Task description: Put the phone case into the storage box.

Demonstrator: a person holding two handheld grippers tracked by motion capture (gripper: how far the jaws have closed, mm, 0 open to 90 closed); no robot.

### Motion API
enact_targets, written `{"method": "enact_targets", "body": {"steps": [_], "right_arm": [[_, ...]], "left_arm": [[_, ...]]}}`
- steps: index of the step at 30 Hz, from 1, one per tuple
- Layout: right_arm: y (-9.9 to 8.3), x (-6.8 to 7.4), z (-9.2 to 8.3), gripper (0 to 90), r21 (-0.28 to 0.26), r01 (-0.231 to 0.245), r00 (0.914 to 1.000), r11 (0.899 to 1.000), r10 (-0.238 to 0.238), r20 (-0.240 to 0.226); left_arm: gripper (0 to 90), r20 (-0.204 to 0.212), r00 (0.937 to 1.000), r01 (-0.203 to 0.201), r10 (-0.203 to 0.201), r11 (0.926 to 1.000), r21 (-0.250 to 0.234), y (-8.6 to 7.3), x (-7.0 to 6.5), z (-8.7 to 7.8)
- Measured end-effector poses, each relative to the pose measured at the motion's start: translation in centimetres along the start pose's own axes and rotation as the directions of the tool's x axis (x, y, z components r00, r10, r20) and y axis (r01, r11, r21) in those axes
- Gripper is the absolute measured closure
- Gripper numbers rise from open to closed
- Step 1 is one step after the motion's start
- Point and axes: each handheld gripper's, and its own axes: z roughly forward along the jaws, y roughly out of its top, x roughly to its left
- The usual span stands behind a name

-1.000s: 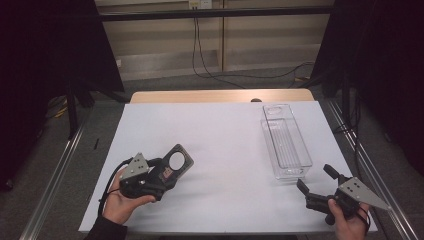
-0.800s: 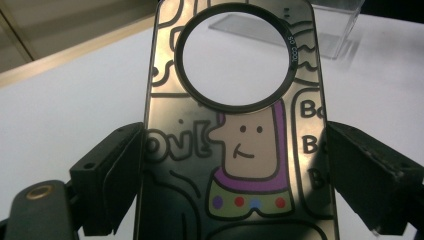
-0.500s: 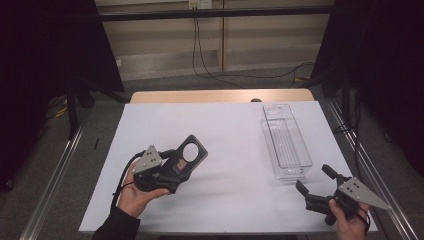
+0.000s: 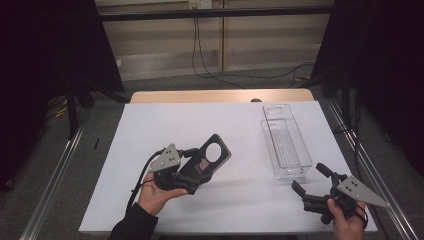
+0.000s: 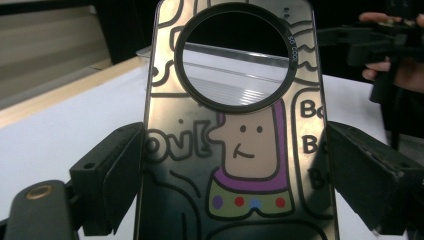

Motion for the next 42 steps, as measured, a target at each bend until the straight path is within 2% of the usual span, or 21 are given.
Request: {"method": "enact_targets", "body": {"steps": [5,10,12,17,24,26,28,29,33,38,40,41,42], "right_arm": [[0.8,0.7,0.8,0.0,-0.006,0.007,0.9970,1.000,-0.008,-0.076],[1.5,1.5,1.8,0.0,-0.006,0.015,0.9879,1.000,-0.016,-0.154],[1.7,1.7,2.2,0.0,-0.009,0.009,0.9818,1.000,-0.010,-0.190],[2.2,2.4,3.1,0.0,0.006,0.029,0.9656,1.000,-0.027,-0.259],[3.6,2.7,3.6,0.0,0.003,0.055,0.9425,0.998,-0.051,-0.330],[4.2,2.9,3.7,0.0,0.014,0.071,0.9310,0.997,-0.062,-0.360],[4.8,3.0,3.9,0.0,0.025,0.092,0.9212,0.995,-0.076,-0.382],[5.1,3.0,3.9,0.0,0.033,0.101,0.9116,0.994,-0.080,-0.403],[6.1,3.2,4.2,0.0,0.025,0.127,0.8742,0.992,-0.100,-0.475],[6.4,3.5,4.7,0.0,0.038,0.152,0.8468,0.988,-0.110,-0.520],[6.2,3.6,5.0,0.0,0.043,0.156,0.8299,0.987,-0.107,-0.547],[6.2,3.7,5.1,0.0,0.043,0.150,0.8275,0.988,-0.102,-0.552],[6.2,3.8,5.2,0.0,0.047,0.154,0.8202,0.987,-0.101,-0.563]], "left_arm": [[12.4,0.045,0.9990,0.004,-0.004,1.0000,-0.006,-0.5,-0.4,0.2],[12.4,0.082,0.9965,0.015,-0.013,0.9997,-0.019,-0.4,-0.6,0.2],[12.4,0.093,0.9955,0.018,-0.017,0.9996,-0.020,-0.3,-0.7,0.2],[12.4,0.116,0.9932,0.009,-0.006,0.9996,-0.025,0.1,-1.0,0.4],[12.4,0.155,0.9880,-0.001,0.006,0.9995,-0.032,0.8,-2.0,1.4],[12.4,0.162,0.9867,-0.008,0.013,0.9995,-0.031,1.0,-2.3,1.8],[12.4,0.191,0.9816,-0.008,0.014,0.9994,-0.033,1.1,-2.6,2.2],[12.4,0.189,0.9817,-0.016,0.021,0.9994,-0.030,1.2,-2.8,2.4],[12.4,0.223,0.9746,-0.014,0.021,0.9993,-0.035,1.4,-3.3,3.1],[12.4,0.255,0.9668,-0.014,0.019,0.9996,-0.023,1.3,-3.9,3.8],[12.4,0.263,0.9645,-0.015,0.022,0.9995,-0.028,1.4,-4.0,4.0],[12.4,0.265,0.9641,-0.016,0.023,0.9995,-0.028,1.4,-4.1,4.0],[12.4,0.270,0.9626,-0.015,0.022,0.9995,-0.029,1.5,-4.1,4.1]]}}
